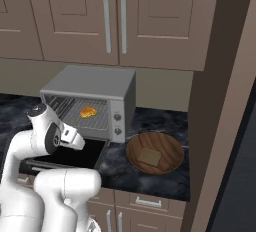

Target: Pick up the heated bread from the toaster oven and place it in the bowl. Then move the bread bowl to the dining counter.

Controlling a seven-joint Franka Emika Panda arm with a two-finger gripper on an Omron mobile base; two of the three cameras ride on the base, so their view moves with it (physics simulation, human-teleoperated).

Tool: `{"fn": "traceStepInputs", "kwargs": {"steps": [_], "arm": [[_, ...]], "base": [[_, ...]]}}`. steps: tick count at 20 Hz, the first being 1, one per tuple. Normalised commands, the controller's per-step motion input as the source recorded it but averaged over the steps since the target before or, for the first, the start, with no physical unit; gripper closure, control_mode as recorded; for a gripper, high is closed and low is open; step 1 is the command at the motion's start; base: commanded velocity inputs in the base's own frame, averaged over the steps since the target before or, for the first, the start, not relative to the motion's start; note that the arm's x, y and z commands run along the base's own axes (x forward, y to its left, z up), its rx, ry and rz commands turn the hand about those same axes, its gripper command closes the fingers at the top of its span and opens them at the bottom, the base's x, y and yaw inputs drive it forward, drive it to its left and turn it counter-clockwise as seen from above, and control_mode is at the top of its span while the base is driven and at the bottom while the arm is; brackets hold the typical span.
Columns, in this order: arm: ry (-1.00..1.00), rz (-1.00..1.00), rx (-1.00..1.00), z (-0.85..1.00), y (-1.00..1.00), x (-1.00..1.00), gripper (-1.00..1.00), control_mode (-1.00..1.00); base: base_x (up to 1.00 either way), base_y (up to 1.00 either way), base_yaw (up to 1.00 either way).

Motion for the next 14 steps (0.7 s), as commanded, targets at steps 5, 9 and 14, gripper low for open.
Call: {"fn": "traceStepInputs", "kwargs": {"steps": [5,9,14], "arm": [[-0.25,-0.09,-0.01,0.93,0.00,-0.04,-1.00,-1.00],[-0.16,-0.05,0.00,0.90,0.00,0.21,-1.00,-1.00],[-0.06,0.02,0.00,0.03,-0.08,0.54,-1.00,-1.00]], "base": [[0.00,0.00,0.00],[0.00,0.00,0.00],[0.00,0.00,0.00]]}}
